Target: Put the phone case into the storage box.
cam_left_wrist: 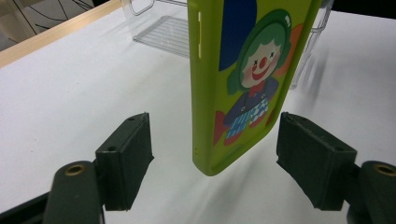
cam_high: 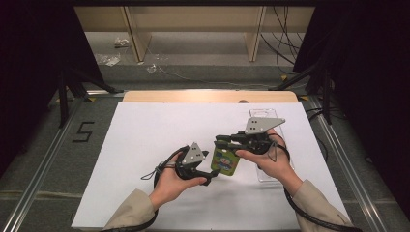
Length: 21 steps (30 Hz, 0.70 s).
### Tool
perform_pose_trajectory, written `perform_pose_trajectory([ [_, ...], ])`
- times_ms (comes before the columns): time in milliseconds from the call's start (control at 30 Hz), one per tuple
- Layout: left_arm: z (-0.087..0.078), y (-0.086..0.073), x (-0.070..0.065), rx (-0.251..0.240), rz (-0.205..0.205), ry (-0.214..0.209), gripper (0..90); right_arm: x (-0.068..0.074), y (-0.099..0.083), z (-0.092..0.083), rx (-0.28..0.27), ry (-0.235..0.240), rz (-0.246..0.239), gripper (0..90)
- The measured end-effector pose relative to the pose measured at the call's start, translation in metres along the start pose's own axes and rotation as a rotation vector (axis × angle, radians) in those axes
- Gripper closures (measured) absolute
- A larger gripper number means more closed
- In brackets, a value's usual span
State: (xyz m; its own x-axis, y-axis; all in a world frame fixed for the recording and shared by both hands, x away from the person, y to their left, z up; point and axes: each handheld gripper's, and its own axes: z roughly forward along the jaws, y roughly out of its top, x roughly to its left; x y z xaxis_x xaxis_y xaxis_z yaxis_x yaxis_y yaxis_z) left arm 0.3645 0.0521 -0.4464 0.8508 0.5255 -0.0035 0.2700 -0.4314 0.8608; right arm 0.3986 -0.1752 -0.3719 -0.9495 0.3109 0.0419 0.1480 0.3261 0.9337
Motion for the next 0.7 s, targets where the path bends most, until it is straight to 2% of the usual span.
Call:
perform_pose_trajectory([
  [367, 0.0032, -0.0026, -0.0006, 0.022, 0.021, -0.047, 29.5, 0.0015, 0.0001, 0.0016, 0.013, 0.029, -0.015, 77.5],
  [700, 0.0051, -0.0056, 0.0021, 0.038, 0.037, -0.092, 39.0, 0.003, -0.0001, 0.0043, 0.019, 0.054, -0.02, 77.4],
])
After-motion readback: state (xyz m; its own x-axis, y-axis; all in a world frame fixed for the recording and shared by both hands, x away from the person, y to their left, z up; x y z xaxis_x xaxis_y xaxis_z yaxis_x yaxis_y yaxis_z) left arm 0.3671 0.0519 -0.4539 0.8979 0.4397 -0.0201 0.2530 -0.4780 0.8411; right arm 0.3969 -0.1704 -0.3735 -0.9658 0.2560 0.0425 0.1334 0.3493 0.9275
